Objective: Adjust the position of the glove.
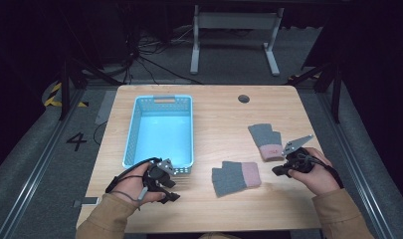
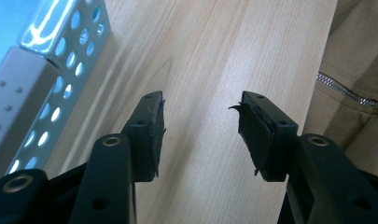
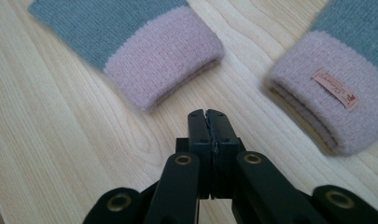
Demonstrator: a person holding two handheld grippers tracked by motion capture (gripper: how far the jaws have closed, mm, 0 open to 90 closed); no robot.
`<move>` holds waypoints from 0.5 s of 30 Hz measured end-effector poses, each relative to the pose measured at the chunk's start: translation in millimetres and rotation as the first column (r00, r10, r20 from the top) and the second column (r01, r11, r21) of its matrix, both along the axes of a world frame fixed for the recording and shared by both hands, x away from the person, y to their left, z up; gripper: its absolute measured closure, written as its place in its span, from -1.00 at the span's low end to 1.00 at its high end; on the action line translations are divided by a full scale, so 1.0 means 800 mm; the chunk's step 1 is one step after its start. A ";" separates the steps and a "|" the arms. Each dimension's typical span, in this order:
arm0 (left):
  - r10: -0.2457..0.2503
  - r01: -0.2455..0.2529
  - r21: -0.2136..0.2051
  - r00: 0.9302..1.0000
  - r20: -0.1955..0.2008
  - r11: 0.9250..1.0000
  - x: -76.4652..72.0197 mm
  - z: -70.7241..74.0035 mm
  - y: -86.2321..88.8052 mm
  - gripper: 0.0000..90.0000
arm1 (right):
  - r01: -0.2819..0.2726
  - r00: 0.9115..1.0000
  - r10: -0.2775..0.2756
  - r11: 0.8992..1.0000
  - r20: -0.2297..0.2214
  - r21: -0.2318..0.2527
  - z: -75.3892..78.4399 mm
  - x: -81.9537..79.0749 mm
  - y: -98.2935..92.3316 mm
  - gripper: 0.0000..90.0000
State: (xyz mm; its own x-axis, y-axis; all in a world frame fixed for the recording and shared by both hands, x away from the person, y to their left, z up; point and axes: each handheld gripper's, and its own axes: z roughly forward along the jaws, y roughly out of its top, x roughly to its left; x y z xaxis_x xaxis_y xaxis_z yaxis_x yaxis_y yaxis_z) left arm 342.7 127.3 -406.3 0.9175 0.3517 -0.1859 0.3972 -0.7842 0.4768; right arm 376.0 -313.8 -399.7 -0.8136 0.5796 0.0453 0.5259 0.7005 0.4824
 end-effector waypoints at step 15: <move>0.025 -0.025 -0.021 1.000 0.016 0.999 -0.005 0.010 -0.004 0.27 | -0.062 0.997 0.061 0.998 -0.048 -0.023 -0.017 0.002 0.027 1.00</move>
